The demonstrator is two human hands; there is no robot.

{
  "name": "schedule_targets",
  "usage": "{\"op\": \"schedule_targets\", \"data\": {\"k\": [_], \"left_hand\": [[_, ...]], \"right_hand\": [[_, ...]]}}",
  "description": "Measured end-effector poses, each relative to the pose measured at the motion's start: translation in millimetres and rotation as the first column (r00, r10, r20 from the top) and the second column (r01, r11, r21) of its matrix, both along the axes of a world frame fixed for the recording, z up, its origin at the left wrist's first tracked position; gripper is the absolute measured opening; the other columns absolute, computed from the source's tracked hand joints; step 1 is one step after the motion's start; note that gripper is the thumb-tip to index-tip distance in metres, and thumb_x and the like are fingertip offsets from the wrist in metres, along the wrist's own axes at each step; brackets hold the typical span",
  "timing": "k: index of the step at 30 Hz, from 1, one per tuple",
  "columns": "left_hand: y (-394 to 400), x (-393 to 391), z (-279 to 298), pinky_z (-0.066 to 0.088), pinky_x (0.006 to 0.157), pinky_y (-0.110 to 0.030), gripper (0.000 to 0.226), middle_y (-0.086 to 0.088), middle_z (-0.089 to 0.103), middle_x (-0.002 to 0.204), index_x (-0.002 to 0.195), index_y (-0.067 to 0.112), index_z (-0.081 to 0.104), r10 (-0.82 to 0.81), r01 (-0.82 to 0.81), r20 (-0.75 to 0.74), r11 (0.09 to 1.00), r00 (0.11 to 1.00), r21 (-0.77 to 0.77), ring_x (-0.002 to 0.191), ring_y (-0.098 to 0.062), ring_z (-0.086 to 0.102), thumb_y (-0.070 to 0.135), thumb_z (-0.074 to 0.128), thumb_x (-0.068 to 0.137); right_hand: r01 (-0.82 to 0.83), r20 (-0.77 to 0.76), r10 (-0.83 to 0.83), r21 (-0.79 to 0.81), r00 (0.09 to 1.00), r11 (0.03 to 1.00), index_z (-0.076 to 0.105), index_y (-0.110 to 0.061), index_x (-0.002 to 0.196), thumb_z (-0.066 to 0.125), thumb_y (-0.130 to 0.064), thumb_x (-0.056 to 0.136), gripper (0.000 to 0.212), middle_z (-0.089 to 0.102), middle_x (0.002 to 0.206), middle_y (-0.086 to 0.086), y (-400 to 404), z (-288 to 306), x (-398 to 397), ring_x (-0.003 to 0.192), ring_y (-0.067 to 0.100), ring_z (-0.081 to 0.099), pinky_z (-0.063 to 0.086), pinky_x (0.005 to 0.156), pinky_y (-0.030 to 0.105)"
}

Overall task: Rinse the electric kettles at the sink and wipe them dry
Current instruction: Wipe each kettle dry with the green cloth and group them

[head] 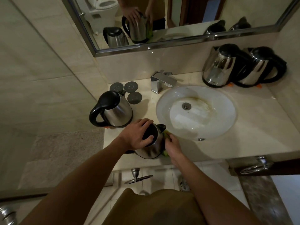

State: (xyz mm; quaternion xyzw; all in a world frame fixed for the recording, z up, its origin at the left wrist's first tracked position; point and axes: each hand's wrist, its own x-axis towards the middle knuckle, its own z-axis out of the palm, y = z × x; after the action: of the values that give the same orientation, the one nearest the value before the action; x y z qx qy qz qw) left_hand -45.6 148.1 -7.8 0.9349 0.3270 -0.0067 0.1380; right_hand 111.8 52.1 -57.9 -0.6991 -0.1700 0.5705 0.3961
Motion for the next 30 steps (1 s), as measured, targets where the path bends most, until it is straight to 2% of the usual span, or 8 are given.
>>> {"op": "schedule_targets", "data": {"k": [4, 9, 15, 18, 20, 22, 24, 30], "left_hand": [[10, -6, -3, 0.054, 0.087, -0.039, 0.075, -0.018, 0.054, 0.137, 0.143, 0.007, 0.043, -0.163, 0.165, -0.042, 0.985, 0.986, 0.047, 0.116, -0.033, 0.056, 0.059, 0.032, 0.091], [22, -7, -6, 0.056, 0.078, -0.039, 0.072, -0.018, 0.057, 0.132, 0.140, 0.007, 0.044, -0.291, 0.296, -0.076, 0.953, 0.954, 0.064, 0.113, -0.034, 0.059, 0.057, 0.036, 0.090], [18, -6, -1, 0.044, 0.096, -0.041, 0.071, -0.009, 0.053, 0.138, 0.144, 0.020, 0.039, -0.241, 0.274, -0.189, 0.947, 0.952, 0.168, 0.118, -0.029, 0.053, 0.063, 0.025, 0.089], [2, -5, 3, 0.040, 0.096, -0.041, 0.074, -0.008, 0.052, 0.135, 0.146, 0.024, 0.033, -0.061, 0.119, -0.257, 0.970, 0.965, 0.213, 0.111, -0.026, 0.052, 0.068, 0.015, 0.089], [-16, 8, 2, 0.039, 0.097, -0.042, 0.072, -0.007, 0.052, 0.134, 0.143, 0.024, 0.036, 0.173, -0.136, -0.229, 0.976, 0.958, 0.170, 0.113, -0.026, 0.051, 0.066, 0.014, 0.088], [-32, 30, -1, 0.039, 0.099, -0.044, 0.068, -0.007, 0.052, 0.133, 0.136, 0.023, 0.043, 0.406, -0.395, -0.169, 0.913, 0.898, 0.100, 0.117, -0.027, 0.050, 0.062, 0.018, 0.087], [-39, 45, -5, 0.037, 0.099, -0.045, 0.060, -0.006, 0.057, 0.125, 0.126, 0.022, 0.051, 0.559, -0.554, -0.089, 0.829, 0.824, 0.079, 0.114, -0.027, 0.051, 0.057, 0.021, 0.088], [-37, 41, -13, 0.039, 0.088, -0.040, 0.033, 0.001, 0.062, 0.100, 0.102, 0.023, 0.057, 0.556, -0.566, 0.106, 0.813, 0.824, 0.135, 0.094, -0.020, 0.054, 0.047, 0.036, 0.093]], "right_hand": [[-0.006, -0.033, 0.004, -0.044, 0.999, 0.999, 0.057, -0.019, 0.136, 0.053, -0.010, 0.100, 0.038, 0.061, 0.130, 0.005, -11, -5, 11, 0.112, 0.019, 0.059, 0.050, 0.090, 0.030], [0.004, -0.063, -0.002, 0.032, 0.998, 0.999, 0.057, -0.019, 0.136, 0.053, -0.015, 0.101, 0.035, 0.063, 0.131, 0.003, -19, -1, 19, 0.114, 0.018, 0.059, 0.051, 0.099, 0.034], [0.058, -0.053, -0.048, 0.200, 0.997, 0.978, 0.060, -0.015, 0.134, 0.039, -0.002, 0.101, 0.041, 0.060, 0.131, 0.002, -15, 19, 2, 0.112, 0.014, 0.057, 0.050, 0.093, 0.025], [-0.069, -0.070, 0.078, 0.118, 0.994, 0.991, 0.051, -0.017, 0.139, 0.031, -0.007, 0.105, 0.041, 0.059, 0.129, 0.009, -22, 14, 3, 0.099, 0.012, 0.056, 0.049, 0.077, 0.023], [-0.157, -0.090, 0.159, 0.030, 0.983, 0.987, 0.042, -0.028, 0.146, 0.029, -0.016, 0.107, 0.043, 0.060, 0.126, 0.008, -28, 3, -3, 0.097, 0.016, 0.058, 0.051, 0.077, 0.030], [-0.184, -0.131, 0.178, -0.035, 0.975, 0.982, 0.033, -0.037, 0.149, 0.026, -0.023, 0.108, 0.044, 0.065, 0.112, 0.009, -36, -5, -13, 0.087, 0.022, 0.060, 0.050, 0.069, 0.031], [-0.166, -0.143, 0.161, -0.023, 0.977, 0.986, 0.027, -0.038, 0.153, 0.026, -0.021, 0.108, 0.048, 0.065, 0.118, 0.011, -40, -7, -19, 0.095, 0.026, 0.060, 0.050, 0.077, 0.037], [-0.184, -0.022, 0.190, 0.163, 0.981, 0.969, 0.040, -0.028, 0.150, 0.038, -0.007, 0.103, 0.051, 0.052, 0.142, -0.002, -35, 14, 7, 0.123, 0.015, 0.051, 0.044, 0.105, 0.034]]}}
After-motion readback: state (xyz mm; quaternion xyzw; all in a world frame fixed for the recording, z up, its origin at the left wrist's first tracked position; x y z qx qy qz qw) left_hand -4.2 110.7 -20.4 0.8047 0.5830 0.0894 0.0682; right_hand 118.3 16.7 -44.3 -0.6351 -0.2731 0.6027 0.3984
